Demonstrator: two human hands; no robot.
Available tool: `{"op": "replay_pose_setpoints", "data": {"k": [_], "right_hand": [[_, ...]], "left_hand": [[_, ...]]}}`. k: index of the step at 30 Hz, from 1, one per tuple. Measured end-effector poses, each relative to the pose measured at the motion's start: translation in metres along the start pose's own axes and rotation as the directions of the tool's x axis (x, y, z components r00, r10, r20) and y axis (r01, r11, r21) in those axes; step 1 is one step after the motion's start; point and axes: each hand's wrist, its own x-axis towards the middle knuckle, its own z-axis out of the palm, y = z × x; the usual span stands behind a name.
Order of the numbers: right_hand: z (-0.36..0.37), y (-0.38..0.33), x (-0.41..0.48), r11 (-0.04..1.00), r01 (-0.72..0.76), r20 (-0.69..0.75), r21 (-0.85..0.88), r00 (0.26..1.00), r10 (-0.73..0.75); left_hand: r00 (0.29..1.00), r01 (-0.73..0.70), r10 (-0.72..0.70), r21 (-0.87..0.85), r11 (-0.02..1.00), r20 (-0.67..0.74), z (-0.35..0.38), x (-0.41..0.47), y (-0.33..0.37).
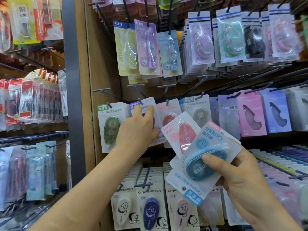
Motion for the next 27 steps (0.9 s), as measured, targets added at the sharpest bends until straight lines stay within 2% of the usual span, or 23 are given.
{"op": "replay_pose_setpoints", "data": {"k": [6,8,10,11,13,15,17,18,20,27], "right_hand": [[-0.002,-0.002,-0.005,1.0,-0.013,0.023,0.012,1.0,0.013],[-0.003,-0.001,-0.006,0.999,-0.019,0.026,0.033,1.0,0.018],[-0.004,0.0,-0.007,0.999,-0.02,0.029,0.038,0.999,0.019],[-0.005,0.001,-0.008,0.999,-0.022,0.028,0.046,0.999,0.021],[-0.005,0.002,-0.009,0.996,-0.039,0.029,0.075,0.999,0.037],[-0.005,0.004,-0.011,0.993,-0.061,0.039,0.098,0.998,0.058],[-0.004,0.005,-0.013,0.99,-0.087,0.056,0.107,0.995,0.082],[-0.003,0.005,-0.014,0.99,-0.098,0.06,0.105,0.994,0.092],[-0.002,0.005,-0.015,0.989,-0.107,0.055,0.102,0.993,0.102],[-0.005,0.008,-0.018,0.982,-0.112,0.009,0.154,0.994,0.112]], "left_hand": [[1.0,0.02,-0.021,-0.067,0.998,-0.014,0.013,-0.004,-0.014],[0.994,0.067,-0.083,-0.215,0.974,-0.065,0.008,-0.01,-0.013],[0.979,0.084,-0.164,-0.486,0.87,-0.124,-0.001,-0.022,-0.007],[0.978,0.089,-0.192,-0.655,0.75,-0.087,-0.006,-0.03,-0.002],[0.979,0.191,-0.15,-0.894,0.406,0.141,-0.017,-0.045,0.014],[0.939,0.341,-0.076,-0.935,0.093,0.335,-0.022,-0.054,0.026],[0.915,0.378,-0.078,-0.909,-0.173,0.395,-0.023,-0.058,0.029],[0.913,0.362,-0.095,-0.896,-0.255,0.396,-0.024,-0.059,0.029],[0.92,0.317,-0.136,-0.903,-0.29,0.367,-0.026,-0.062,0.029],[0.921,0.135,-0.32,-0.954,-0.268,0.22,-0.03,-0.063,0.032]]}}
